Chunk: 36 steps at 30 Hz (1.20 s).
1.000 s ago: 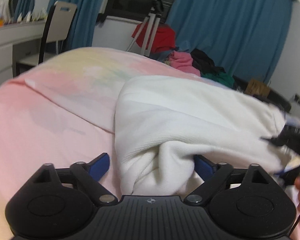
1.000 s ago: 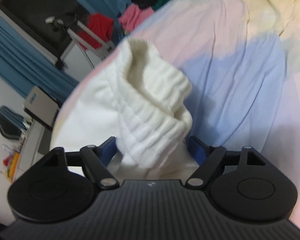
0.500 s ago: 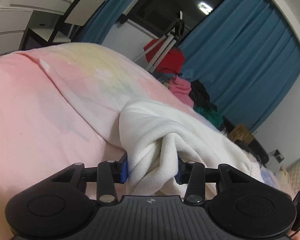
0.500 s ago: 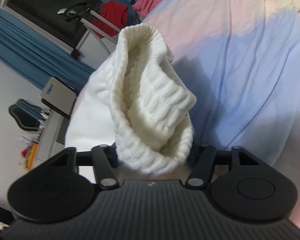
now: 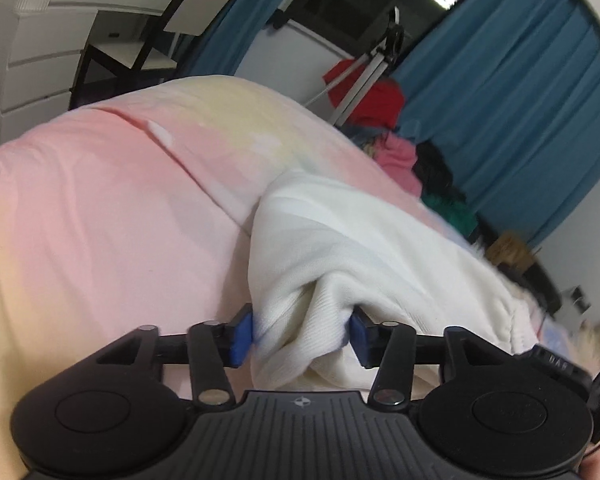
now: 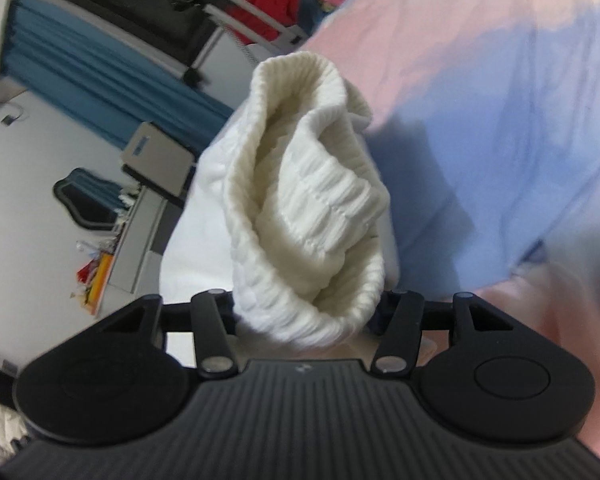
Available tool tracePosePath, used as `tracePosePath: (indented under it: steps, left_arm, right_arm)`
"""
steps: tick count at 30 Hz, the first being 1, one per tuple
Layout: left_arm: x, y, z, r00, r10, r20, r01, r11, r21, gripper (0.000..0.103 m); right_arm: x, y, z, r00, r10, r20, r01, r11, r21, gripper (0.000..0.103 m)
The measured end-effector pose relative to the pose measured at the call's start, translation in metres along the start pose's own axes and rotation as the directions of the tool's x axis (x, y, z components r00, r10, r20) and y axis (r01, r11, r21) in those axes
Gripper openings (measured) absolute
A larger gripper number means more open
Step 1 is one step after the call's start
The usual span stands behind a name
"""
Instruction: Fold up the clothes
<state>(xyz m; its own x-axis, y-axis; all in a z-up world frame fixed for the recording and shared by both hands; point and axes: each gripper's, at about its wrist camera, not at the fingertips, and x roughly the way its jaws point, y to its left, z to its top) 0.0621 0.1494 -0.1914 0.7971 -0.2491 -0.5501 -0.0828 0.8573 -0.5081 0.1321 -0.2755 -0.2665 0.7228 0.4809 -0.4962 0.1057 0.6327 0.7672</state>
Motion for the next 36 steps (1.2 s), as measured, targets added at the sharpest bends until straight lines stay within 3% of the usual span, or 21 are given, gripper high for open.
tracePosePath:
  steps: [3, 5, 10, 15, 20, 27, 30, 34, 36]
  left_arm:
    - [-0.013, -0.005, -0.001, 1.000, 0.013, -0.004, -0.013, 0.999, 0.030, 0.063]
    - [-0.024, -0.012, -0.003, 1.000, 0.005, 0.018, -0.006, 0.997, 0.070, 0.077]
    - [-0.050, -0.043, -0.005, 0.989, -0.052, 0.136, 0.016, 0.968, 0.251, 0.084]
    - [-0.044, -0.064, -0.018, 0.977, -0.108, 0.182, 0.043, 0.942, 0.332, 0.083]
    - [-0.025, -0.077, -0.026, 0.973, -0.154, 0.170, 0.077, 0.918, 0.389, 0.075]
    - [0.002, -0.072, -0.047, 0.998, -0.047, 0.043, 0.024, 0.906, 0.422, 0.066]
    - [0.006, -0.071, -0.052, 1.000, -0.014, 0.020, 0.003, 0.898, 0.441, 0.066]
    - [0.007, -0.067, -0.048, 1.000, -0.011, 0.011, 0.006, 0.903, 0.429, 0.066]
    - [0.006, -0.066, -0.047, 1.000, -0.011, 0.008, 0.007, 0.904, 0.428, 0.066]
  right_arm:
    - [-0.008, -0.005, -0.001, 0.999, -0.031, 0.018, 0.030, 0.999, 0.039, 0.058]
    - [-0.017, -0.004, -0.002, 0.998, -0.032, 0.045, 0.029, 0.998, 0.057, 0.058]
    - [-0.032, 0.004, -0.001, 0.992, -0.011, 0.124, 0.005, 0.999, 0.047, 0.058]
    - [-0.027, 0.018, -0.002, 0.990, -0.047, 0.130, 0.057, 0.995, -0.078, 0.056]
    - [-0.034, 0.023, -0.001, 0.983, -0.050, 0.178, 0.073, 0.989, -0.127, 0.044]
    - [-0.031, -0.002, 0.000, 0.982, -0.105, 0.158, 0.115, 0.992, -0.053, 0.043]
    - [-0.029, -0.007, -0.001, 0.985, -0.100, 0.139, 0.107, 0.993, -0.040, 0.049]
    - [-0.016, -0.008, -0.003, 0.992, -0.099, 0.077, 0.102, 0.994, -0.029, 0.068]
    - [-0.005, -0.008, -0.006, 0.993, -0.102, 0.052, 0.105, 0.993, -0.052, 0.072]
